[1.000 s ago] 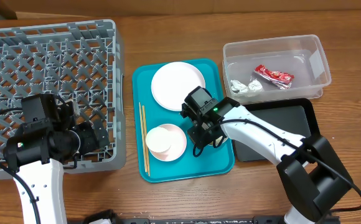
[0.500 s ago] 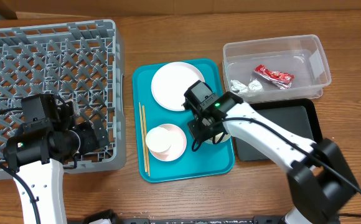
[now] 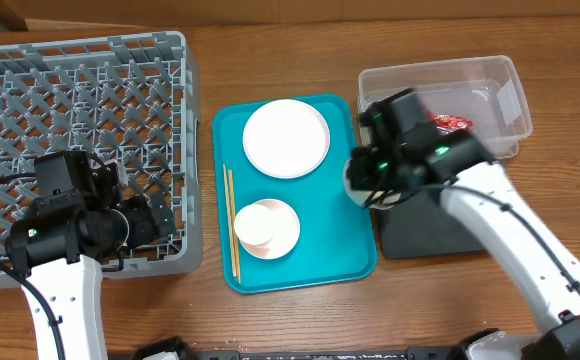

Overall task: Sort waste into correct bins and load items into the dishwasher
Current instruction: 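Tip the rice bowl over the black tray to dump the rice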

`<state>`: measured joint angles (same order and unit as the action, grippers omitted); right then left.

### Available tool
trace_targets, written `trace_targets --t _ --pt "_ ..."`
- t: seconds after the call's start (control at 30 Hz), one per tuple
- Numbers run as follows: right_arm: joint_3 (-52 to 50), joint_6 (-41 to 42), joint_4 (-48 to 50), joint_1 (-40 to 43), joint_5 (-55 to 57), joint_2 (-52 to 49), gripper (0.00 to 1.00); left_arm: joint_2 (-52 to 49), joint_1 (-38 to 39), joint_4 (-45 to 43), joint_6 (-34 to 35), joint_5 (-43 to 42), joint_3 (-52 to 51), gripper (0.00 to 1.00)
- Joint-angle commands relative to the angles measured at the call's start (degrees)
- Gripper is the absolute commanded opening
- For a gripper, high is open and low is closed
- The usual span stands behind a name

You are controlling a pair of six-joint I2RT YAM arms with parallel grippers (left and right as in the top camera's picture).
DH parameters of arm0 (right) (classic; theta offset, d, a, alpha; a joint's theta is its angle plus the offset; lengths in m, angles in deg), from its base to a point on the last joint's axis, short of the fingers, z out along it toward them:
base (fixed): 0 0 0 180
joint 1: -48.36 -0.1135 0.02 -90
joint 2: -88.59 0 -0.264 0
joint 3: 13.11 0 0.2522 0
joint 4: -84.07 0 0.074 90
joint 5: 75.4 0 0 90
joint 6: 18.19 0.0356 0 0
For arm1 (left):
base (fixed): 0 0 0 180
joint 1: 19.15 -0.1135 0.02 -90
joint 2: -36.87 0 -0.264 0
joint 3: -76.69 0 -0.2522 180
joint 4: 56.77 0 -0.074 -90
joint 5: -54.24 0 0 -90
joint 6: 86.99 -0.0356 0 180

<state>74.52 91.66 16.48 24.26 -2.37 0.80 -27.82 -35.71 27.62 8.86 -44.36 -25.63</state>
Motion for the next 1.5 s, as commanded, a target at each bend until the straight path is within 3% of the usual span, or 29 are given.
trace_targets --t 0.0,0.3,0.67,1.13,1.47 --pt "-1.9 0.1 1.3 7.9 -15.8 0.7 0.04 0.2 -0.3 -0.2 0.0 -0.4 0.9 1.00" --pt "-11.5 -3.8 4.7 24.1 -33.9 0.7 0.04 0.2 -0.3 -0.6 0.0 -0.4 0.9 1.00" --pt "-27.2 -2.0 19.6 39.9 -54.8 -1.0 0.04 0.2 -0.3 -0.6 0.0 -0.4 0.9 1.00" --pt "-28.2 1.1 20.0 55.7 -70.6 -1.7 0.04 0.2 -0.3 -0.6 0.0 -0.4 0.9 1.00" --pt "-28.2 3.0 19.7 58.6 -73.0 -1.7 0.04 0.2 -0.3 -0.5 0.0 -0.4 0.9 1.00"
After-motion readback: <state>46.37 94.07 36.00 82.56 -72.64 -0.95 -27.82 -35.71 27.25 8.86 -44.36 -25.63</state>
